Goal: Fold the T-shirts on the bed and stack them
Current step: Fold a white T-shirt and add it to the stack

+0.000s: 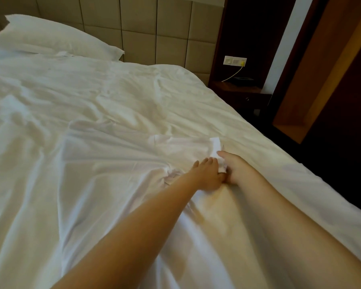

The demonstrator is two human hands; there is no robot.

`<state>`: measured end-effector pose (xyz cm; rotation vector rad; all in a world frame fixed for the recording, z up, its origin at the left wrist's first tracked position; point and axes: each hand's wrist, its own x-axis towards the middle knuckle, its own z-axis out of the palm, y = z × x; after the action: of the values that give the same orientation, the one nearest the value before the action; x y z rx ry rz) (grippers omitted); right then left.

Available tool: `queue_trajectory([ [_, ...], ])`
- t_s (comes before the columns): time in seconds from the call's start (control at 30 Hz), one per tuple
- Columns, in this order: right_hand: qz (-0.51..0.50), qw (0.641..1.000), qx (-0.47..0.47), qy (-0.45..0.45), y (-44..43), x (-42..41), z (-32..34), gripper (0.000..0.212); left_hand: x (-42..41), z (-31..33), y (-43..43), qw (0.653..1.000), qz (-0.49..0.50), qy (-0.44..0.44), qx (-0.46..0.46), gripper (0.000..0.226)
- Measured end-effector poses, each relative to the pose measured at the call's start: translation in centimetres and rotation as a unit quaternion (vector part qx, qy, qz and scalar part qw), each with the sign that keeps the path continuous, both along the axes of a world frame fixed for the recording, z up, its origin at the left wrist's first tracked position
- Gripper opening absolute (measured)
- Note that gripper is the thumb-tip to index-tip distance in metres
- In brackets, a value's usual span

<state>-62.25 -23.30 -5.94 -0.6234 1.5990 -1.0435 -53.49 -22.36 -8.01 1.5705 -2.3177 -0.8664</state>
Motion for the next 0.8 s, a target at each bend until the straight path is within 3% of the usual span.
queue_trajectory([
  [0.17, -0.078, 0.976, -0.064, 0.194, -0.9, -0.3, -0.4, 0.027, 2.0, 2.6, 0.5, 0.998, -0.011, 0.06, 0.01, 0.072],
  [0.23, -0.056, 0.953, -0.053, 0.293, -0.6, -0.4, -0.3, 0.026, 3.2, 3.2, 0.9, 0.998, 0.005, 0.056, -0.007, 0.063],
  [0.33, -0.015, 0.935, -0.031, 0.353, 0.7, 1.0, 0.1, 0.039, 5.3, 4.3, 2.5, 0.997, 0.037, 0.063, -0.019, 0.051],
  [0.47, 0.036, 0.857, -0.125, 0.499, 4.5, 3.6, 1.4, 0.043, 8.6, 5.1, 5.7, 0.994, 0.07, 0.073, -0.036, 0.049],
  [0.6, 0.13, 0.875, -0.145, 0.444, 9.0, 6.2, 1.6, 0.036, 11.8, 5.4, 9.6, 0.994, 0.098, 0.043, -0.036, 0.057],
  [0.8, 0.175, 0.909, -0.113, 0.362, 15.6, 9.5, 0.6, 0.027, 15.7, 5.4, 15.2, 0.985, 0.175, 0.001, 0.003, 0.068],
])
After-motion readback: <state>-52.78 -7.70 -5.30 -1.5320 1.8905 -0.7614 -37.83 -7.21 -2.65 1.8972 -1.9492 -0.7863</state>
